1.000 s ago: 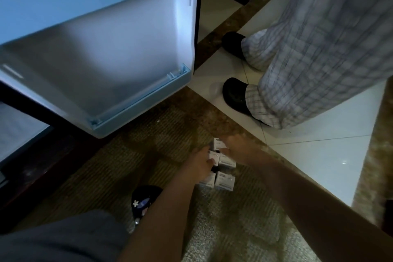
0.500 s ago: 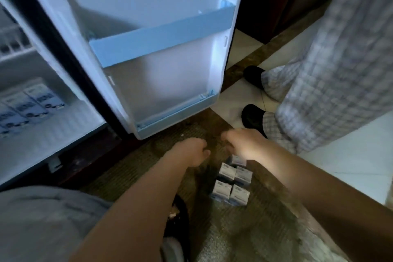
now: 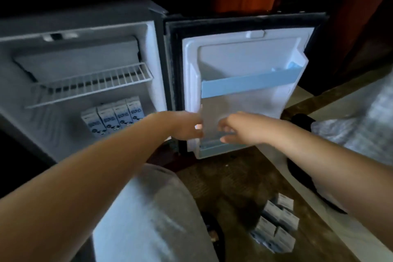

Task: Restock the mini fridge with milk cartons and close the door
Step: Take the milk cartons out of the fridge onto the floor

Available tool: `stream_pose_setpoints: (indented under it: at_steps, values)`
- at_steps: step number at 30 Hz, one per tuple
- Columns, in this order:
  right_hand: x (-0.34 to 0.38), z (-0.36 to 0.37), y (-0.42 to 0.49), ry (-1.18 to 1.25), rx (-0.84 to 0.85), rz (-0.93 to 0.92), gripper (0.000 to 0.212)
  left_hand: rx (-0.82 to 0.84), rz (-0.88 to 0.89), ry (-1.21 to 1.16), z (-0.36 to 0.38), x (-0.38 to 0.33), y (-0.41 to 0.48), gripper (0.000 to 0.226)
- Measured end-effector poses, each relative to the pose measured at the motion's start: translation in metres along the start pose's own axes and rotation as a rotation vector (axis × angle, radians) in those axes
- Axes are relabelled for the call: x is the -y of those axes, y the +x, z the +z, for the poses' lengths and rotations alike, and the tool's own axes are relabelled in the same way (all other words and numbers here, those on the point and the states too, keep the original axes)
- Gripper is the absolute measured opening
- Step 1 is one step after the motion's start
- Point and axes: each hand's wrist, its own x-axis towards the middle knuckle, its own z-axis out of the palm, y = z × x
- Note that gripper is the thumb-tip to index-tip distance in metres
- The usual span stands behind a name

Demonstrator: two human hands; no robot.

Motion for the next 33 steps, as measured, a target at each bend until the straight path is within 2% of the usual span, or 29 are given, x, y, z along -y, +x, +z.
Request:
stream_pose_setpoints:
  at_steps: [4, 10, 13, 16, 20, 27, 30, 33]
  values:
    - [0.048, -0.033, 0.024, -0.099, -0.025, -0.089, 0.038, -0.062, -0.078, 0.011, -0.022, 0.046, -0.043, 0.042]
    - [0.119, -0.066, 0.063, -0.189, -0.029, -0.206, 0.039, -0.129, -0.209, -0.052, -0.020, 0.112, -0.096, 0.040]
    - [0.155, -0.071, 0.083, -0.207, -0.034, -0.248, 0.033, -0.122, -0.264, -0.101, -0.008, 0.141, -0.114, 0.039]
    - [0.185, -0.065, 0.107, -0.222, -0.023, -0.291, 0.016, -0.098, -0.317, -0.204, 0.008, 0.169, -0.120, 0.035]
    - [0.210, -0.047, 0.145, -0.300, -0.006, -0.313, 0.031, -0.105, -0.412, -0.306, 0.038, 0.211, -0.108, 0.038]
    - [0.230, -0.008, 0.217, -0.272, 0.046, -0.267, 0.033, -0.174, -0.594, -0.257, 0.084, 0.262, -0.084, 0.057]
    - [0.232, 0.014, 0.247, -0.258, -0.002, -0.258, 0.034, -0.187, -0.634, -0.226, 0.094, 0.280, -0.069, 0.070]
    - [0.230, 0.035, 0.272, -0.183, -0.089, -0.265, 0.042, -0.195, -0.595, -0.152, 0.097, 0.289, -0.053, 0.091]
